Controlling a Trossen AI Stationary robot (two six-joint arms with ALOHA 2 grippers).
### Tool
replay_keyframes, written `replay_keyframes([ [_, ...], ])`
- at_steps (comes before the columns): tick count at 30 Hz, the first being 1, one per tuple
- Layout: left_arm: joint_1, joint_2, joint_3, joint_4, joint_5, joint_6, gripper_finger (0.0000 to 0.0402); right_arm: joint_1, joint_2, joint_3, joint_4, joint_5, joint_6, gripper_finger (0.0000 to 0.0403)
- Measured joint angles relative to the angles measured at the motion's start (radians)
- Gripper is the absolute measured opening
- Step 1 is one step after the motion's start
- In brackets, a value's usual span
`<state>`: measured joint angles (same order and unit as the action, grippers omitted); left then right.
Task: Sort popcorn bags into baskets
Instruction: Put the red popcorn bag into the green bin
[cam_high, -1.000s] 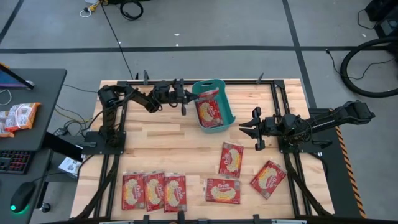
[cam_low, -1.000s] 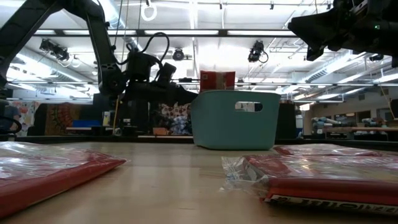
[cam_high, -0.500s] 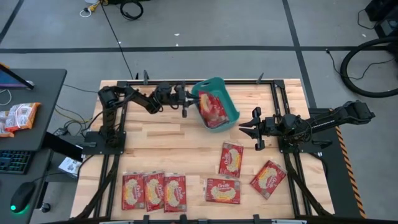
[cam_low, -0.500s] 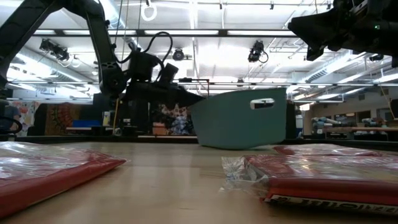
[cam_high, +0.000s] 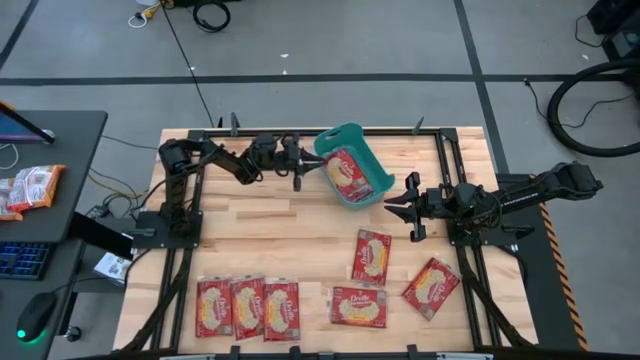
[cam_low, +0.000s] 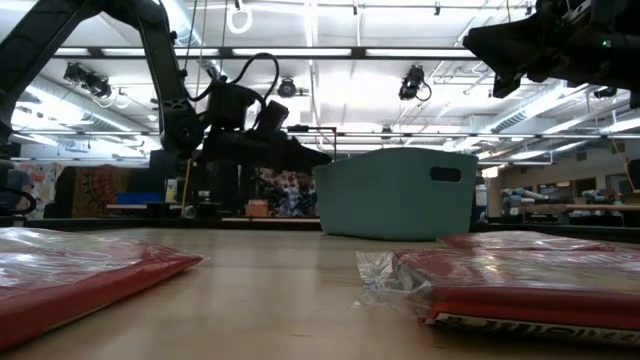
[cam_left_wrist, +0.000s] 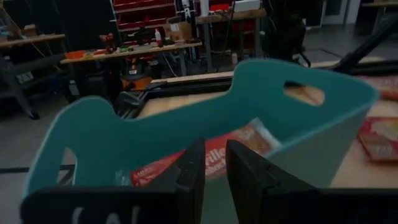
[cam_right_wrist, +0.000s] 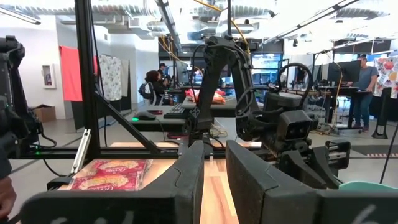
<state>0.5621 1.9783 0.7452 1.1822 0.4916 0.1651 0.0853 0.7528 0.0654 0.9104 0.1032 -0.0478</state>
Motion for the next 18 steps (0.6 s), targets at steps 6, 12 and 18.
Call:
replay_keyframes([
  [6,0.000,-0.064,0.000,-0.010,0.007,-0.016,0.0070,0.000,0.000,0.000,0.001,0.000,0.000,0.0073],
  [12,-0.051,-0.168,0.001,-0.136,0.015,-0.006,0.0063,0.000,0.000,0.000,-0.006,0.000,0.012,0.0073],
  [18,-0.189,-0.312,0.001,-0.537,-0.156,0.129,0.0049,-0.012,0.000,0.041,-0.190,0.077,0.036,0.0073],
])
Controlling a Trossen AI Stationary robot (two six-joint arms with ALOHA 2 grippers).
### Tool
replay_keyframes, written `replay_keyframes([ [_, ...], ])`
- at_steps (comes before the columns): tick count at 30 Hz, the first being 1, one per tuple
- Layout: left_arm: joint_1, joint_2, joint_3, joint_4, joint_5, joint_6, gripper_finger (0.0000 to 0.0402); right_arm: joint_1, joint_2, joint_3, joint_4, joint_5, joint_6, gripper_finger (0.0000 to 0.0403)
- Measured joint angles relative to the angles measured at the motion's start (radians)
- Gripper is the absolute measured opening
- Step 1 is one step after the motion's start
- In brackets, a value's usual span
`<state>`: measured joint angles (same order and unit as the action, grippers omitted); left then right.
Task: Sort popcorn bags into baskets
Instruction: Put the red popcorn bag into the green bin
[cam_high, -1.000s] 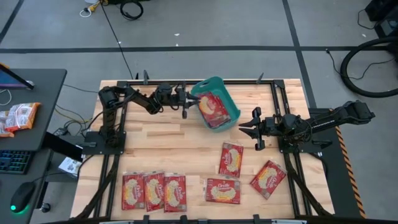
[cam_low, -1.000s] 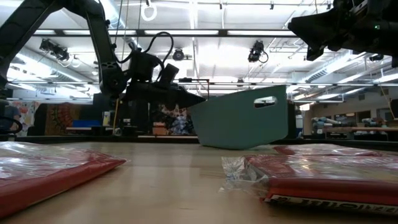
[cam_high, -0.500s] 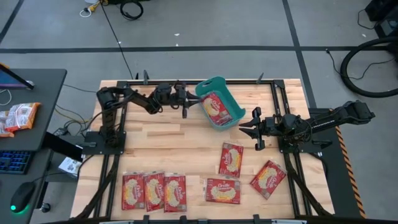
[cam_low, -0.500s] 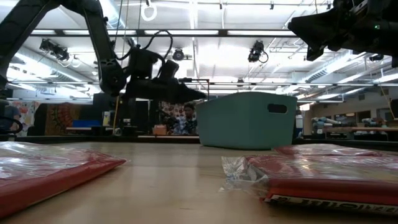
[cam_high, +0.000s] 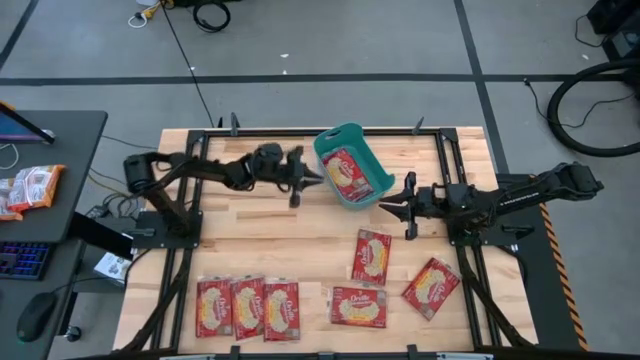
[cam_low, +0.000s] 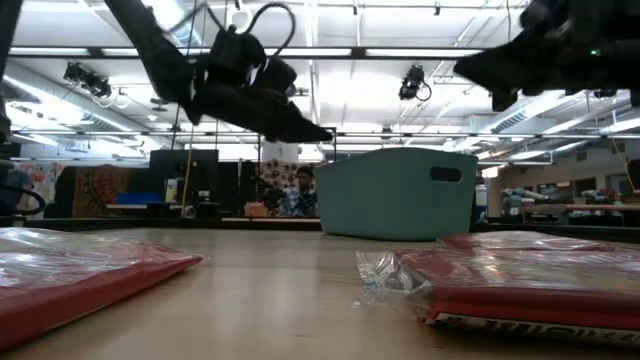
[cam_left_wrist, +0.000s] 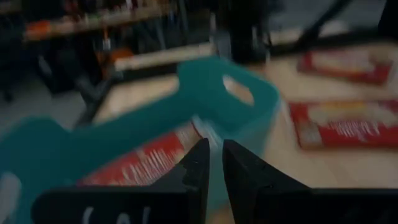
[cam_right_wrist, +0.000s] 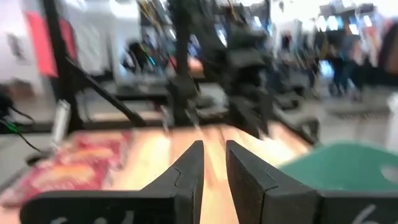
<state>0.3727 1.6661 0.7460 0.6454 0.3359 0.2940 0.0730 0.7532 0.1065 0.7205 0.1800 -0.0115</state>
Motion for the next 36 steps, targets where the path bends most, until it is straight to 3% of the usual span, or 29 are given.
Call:
replay_keyframes([
  [6,-0.124,-0.082,0.000,-0.294,-0.213,-0.079,0.0059,-0.020,0.042,0.129,-0.338,0.096,0.065,0.0073],
  [13,-0.273,-0.100,0.001,-0.525,-0.318,-0.221,0.0102,-0.021,0.118,0.140,-0.307,0.144,0.069,0.0073],
  [19,-0.401,-0.103,0.001,-0.702,-0.296,-0.400,0.0135,-0.021,0.132,0.140,-0.261,0.144,0.021,0.0073],
  [25,-0.511,-0.103,0.001,-0.740,-0.332,-0.474,0.0137,-0.006,0.137,0.141,-0.268,0.101,0.007,0.0073],
  [31,-0.535,-0.103,0.061,-0.752,-0.500,-0.474,0.0137,0.066,0.222,0.231,-0.441,0.082,0.032,0.0073],
  [36,-0.547,-0.142,0.129,-0.765,-0.544,-0.375,0.0137,0.156,0.329,0.331,-0.603,0.037,0.012,0.0073],
])
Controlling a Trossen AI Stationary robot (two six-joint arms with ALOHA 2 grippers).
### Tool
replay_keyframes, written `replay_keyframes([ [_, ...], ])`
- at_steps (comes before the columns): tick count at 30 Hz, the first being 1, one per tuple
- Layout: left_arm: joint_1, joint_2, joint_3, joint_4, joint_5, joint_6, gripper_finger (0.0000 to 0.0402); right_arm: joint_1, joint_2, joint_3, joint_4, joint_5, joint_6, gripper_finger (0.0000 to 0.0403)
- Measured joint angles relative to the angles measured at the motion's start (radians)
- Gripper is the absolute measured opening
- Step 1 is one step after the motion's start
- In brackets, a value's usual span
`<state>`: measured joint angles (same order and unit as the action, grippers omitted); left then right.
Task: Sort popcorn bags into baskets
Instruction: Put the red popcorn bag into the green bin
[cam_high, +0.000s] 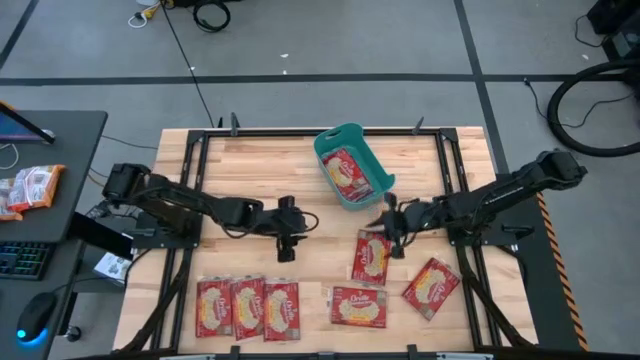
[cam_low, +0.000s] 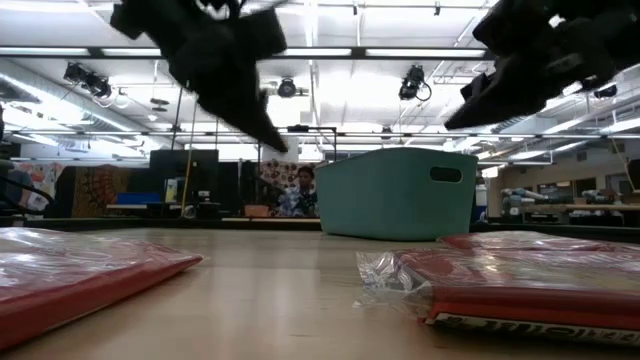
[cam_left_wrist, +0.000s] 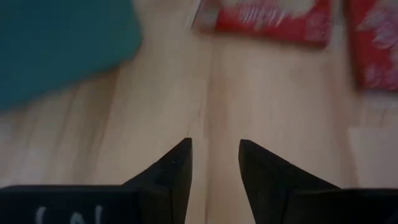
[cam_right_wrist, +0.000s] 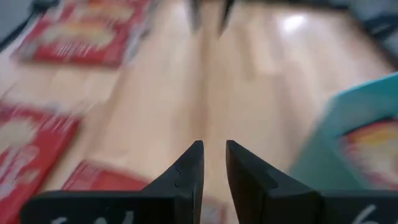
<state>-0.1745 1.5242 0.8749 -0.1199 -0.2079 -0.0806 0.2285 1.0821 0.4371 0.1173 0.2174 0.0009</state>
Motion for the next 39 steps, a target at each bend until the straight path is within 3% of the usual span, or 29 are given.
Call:
replay_keyframes([
  [6,-0.009,-0.066,-0.014,-0.006,0.034,0.068,0.0137,0.096,0.138,0.138,-0.151,-0.055,0.105,0.0073],
  [12,-0.046,-0.046,-0.016,-0.077,0.352,-0.115,0.0137,0.153,0.221,0.260,-0.228,-0.023,0.106,0.0073],
  [15,-0.105,-0.040,-0.017,-0.119,0.427,-0.239,0.0137,0.158,0.242,0.288,-0.224,0.042,0.090,0.0073],
  [26,-0.433,0.071,0.008,-0.095,0.208,-0.517,0.0133,0.155,0.260,0.296,-0.168,0.096,0.078,0.0073],
  [35,-0.481,0.229,0.040,-0.053,0.230,-0.615,0.0111,0.155,0.254,0.295,-0.115,0.098,0.017,0.0073],
  [39,-0.460,0.249,0.041,-0.086,0.135,-0.616,0.0106,0.155,0.258,0.295,-0.088,0.098,-0.005,0.0073],
])
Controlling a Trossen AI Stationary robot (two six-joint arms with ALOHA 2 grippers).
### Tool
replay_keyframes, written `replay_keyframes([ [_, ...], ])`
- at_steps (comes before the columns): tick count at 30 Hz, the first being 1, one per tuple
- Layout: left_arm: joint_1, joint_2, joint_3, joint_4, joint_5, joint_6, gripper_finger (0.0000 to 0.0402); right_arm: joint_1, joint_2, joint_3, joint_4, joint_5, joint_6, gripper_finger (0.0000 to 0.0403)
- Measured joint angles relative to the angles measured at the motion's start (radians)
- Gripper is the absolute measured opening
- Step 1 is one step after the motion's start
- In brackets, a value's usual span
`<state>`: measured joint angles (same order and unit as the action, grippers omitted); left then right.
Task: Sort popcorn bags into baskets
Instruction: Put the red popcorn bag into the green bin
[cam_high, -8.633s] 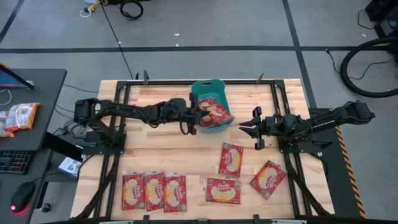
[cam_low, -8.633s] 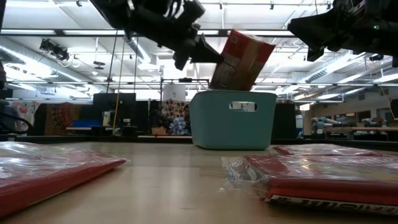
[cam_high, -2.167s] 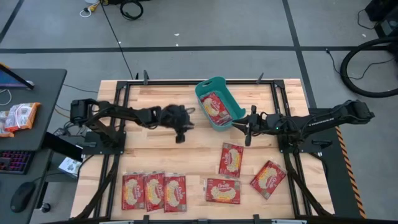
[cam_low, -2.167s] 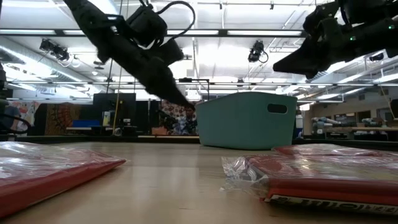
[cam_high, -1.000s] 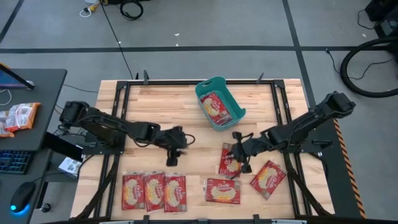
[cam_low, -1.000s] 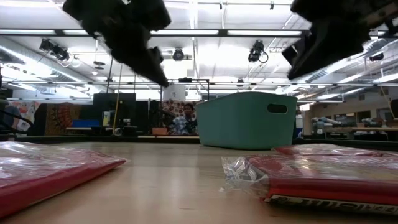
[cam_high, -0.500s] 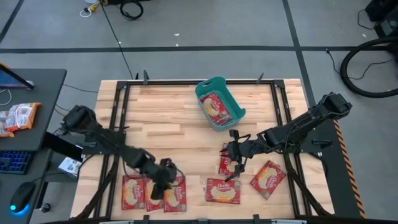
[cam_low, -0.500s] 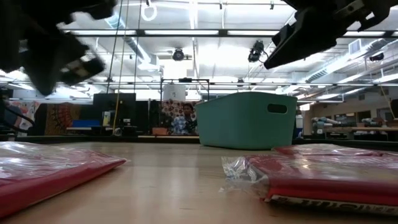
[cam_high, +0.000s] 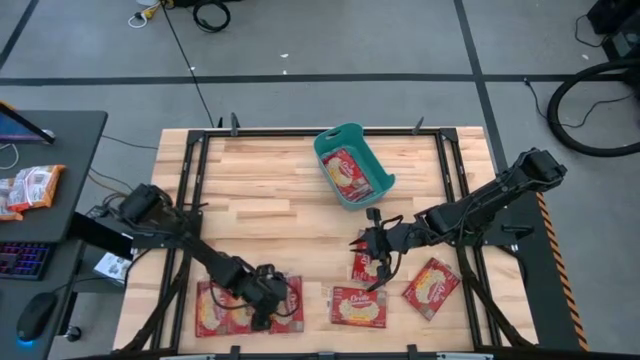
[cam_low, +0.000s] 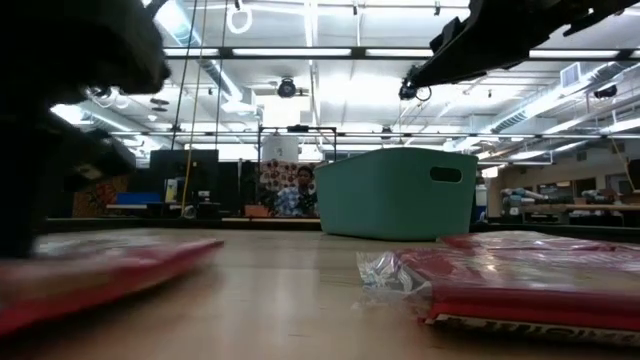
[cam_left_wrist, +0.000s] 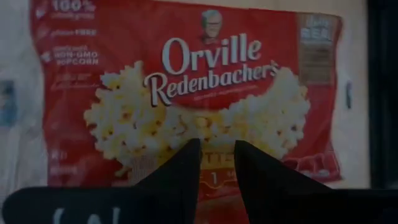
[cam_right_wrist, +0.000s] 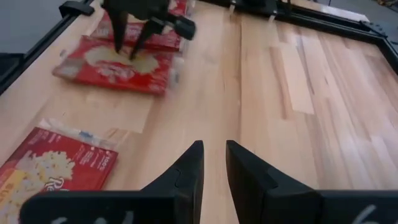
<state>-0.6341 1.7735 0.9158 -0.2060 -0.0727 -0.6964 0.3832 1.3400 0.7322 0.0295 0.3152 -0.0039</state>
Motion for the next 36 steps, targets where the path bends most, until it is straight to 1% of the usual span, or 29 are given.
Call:
replay_keyframes([
  [6,0.044,0.005,-0.005,-0.038,-0.290,0.002,0.0103,-0.002,0.000,0.000,0.014,0.000,0.000,0.0073],
  [9,0.076,0.007,-0.007,-0.060,-0.395,0.008,0.0102,-0.002,0.000,0.000,0.019,-0.001,0.000,0.0073],
  [13,0.104,-0.002,0.001,-0.063,-0.405,0.096,0.0102,-0.006,0.001,0.000,0.057,-0.001,0.000,0.0073],
  [16,0.102,-0.008,0.050,-0.073,-0.397,0.188,0.0102,-0.007,0.001,0.000,0.071,-0.001,0.000,0.0073],
  [19,0.082,-0.012,0.093,-0.108,-0.398,0.357,0.0102,-0.007,0.000,0.000,0.082,-0.001,0.003,0.0073],
  [23,0.046,-0.012,0.102,-0.168,-0.422,0.574,0.0110,-0.006,0.000,0.000,0.091,-0.002,0.004,0.0073],
  [25,0.037,-0.012,0.103,-0.216,-0.428,0.625,0.0122,-0.007,0.001,0.000,0.105,-0.002,0.003,0.0073],
  [28,0.038,-0.006,0.102,-0.272,-0.430,0.665,0.0154,-0.006,0.001,0.000,0.113,-0.002,0.004,0.0073],
  [33,0.044,0.016,0.103,-0.281,-0.446,0.748,0.0211,-0.006,0.001,0.000,0.116,-0.002,0.019,0.0073],
  [36,0.044,0.041,0.103,-0.277,-0.451,0.839,0.0228,-0.007,0.000,0.000,0.116,-0.002,0.019,0.0073],
])
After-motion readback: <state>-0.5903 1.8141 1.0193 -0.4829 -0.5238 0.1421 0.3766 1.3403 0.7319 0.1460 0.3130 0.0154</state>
